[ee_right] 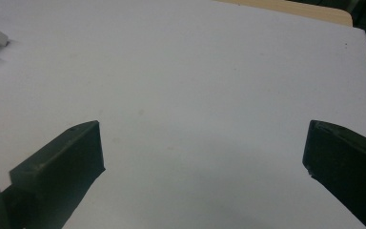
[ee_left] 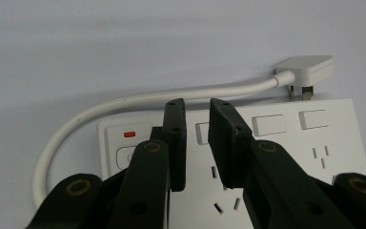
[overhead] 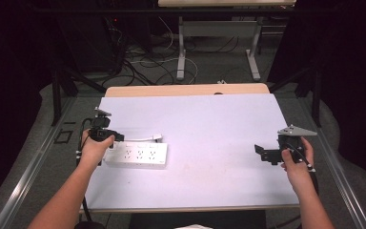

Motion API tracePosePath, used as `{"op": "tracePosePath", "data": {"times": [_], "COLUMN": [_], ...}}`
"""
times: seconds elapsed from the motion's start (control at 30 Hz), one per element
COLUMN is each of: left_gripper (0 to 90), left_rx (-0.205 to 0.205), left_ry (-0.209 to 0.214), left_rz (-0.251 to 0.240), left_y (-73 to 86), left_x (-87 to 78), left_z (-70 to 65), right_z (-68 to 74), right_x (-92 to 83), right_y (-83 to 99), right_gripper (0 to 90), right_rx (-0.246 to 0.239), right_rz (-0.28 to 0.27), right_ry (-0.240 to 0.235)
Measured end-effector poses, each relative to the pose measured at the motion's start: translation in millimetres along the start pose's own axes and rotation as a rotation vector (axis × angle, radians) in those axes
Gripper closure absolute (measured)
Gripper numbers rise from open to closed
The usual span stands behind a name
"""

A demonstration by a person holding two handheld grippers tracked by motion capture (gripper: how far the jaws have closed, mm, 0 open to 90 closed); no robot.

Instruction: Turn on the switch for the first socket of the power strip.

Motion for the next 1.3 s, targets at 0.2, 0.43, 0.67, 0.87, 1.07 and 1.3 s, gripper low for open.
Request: {"op": "tracePosePath", "data": {"times": [0.2, 0.43, 0.67, 0.87, 1.07, 1.3], "left_gripper": [79.7, 82.0, 83.8, 85.9, 88.1, 88.8], "left_rx": [-0.007, 0.001, -0.007, -0.002, -0.003, 0.000], "left_ry": [-0.001, -0.013, -0.012, -0.016, -0.024, -0.024], "left_rz": [0.008, 0.038, 0.043, 0.050, 0.052, 0.056], "left_y": [-0.7, -0.2, -1.1, -0.9, -1.0, -0.9], "left_x": [7.6, 12.6, 17.4, 20.0, 22.1, 21.8], "left_z": [-3.1, -4.2, -6.0, -7.5, -7.7, -7.5], "right_z": [0.6, 0.0, 1.1, 1.2, 1.6, 1.3], "right_x": [1.0, 1.6, 3.0, 3.5, 3.9, 4.5], "right_y": [0.0, 0.6, 1.4, 1.5, 1.7, 2.1], "right_gripper": [0.0, 0.0, 0.0, 0.0, 0.0, 0.0], "right_rx": [0.002, -0.005, -0.006, -0.007, -0.009, -0.013], "right_rz": [-0.002, 0.005, 0.014, 0.014, 0.018, 0.022], "right_ry": [-0.004, -0.002, -0.012, -0.017, -0.014, -0.014]}}
Point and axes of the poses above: each handheld gripper's, and its own axes: x roughly forward along the jaws, y roughly out of its underside, z roughly to its left, the point moved 5 cm from there along x, roughly forward along the jaws, and after that the axes turned 14 degrees about z, right-handed, at the moved point
